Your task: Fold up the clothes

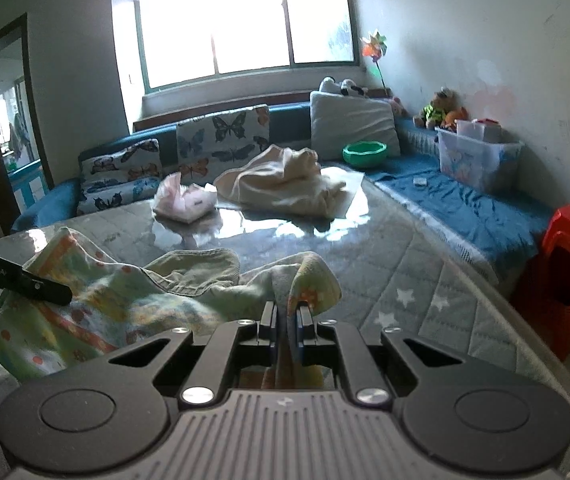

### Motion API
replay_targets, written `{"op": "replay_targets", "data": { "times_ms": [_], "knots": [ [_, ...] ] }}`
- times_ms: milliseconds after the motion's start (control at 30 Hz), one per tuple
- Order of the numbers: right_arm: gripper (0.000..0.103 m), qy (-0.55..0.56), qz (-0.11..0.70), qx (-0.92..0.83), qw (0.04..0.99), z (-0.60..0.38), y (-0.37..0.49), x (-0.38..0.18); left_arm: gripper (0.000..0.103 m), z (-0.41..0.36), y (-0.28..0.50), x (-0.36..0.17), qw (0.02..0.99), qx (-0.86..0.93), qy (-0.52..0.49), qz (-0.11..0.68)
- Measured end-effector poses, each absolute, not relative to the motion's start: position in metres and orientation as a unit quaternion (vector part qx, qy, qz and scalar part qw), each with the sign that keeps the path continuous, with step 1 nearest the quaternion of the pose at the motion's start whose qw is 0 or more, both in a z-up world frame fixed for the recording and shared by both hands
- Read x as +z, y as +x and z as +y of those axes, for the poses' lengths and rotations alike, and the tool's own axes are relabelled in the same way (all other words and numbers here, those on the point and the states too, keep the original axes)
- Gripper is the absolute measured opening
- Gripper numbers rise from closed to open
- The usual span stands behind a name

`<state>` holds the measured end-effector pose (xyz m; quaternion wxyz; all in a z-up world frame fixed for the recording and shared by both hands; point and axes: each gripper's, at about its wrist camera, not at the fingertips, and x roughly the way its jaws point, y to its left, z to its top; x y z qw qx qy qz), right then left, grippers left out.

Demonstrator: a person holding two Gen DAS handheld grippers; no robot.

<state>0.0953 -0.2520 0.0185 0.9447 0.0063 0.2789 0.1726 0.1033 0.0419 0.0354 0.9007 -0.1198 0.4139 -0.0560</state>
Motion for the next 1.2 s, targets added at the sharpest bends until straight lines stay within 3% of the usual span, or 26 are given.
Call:
{"op": "replay_targets", "data": {
  "times_ms": [533,1200],
  "knots": [
    [0.008,0.006,0.310,0.142,0.940,-0.252,0.107,-0.006,0.013,0.052,0.107,0.015,0.888,-0.053,-0.125,0.440],
    [0.006,-0.011,0.301,0.057,0.952,-0.228,0.077,0.019,0.012,0.066,0.102,0.011,0.888,-0.108,-0.133,0.427]
  ]
}}
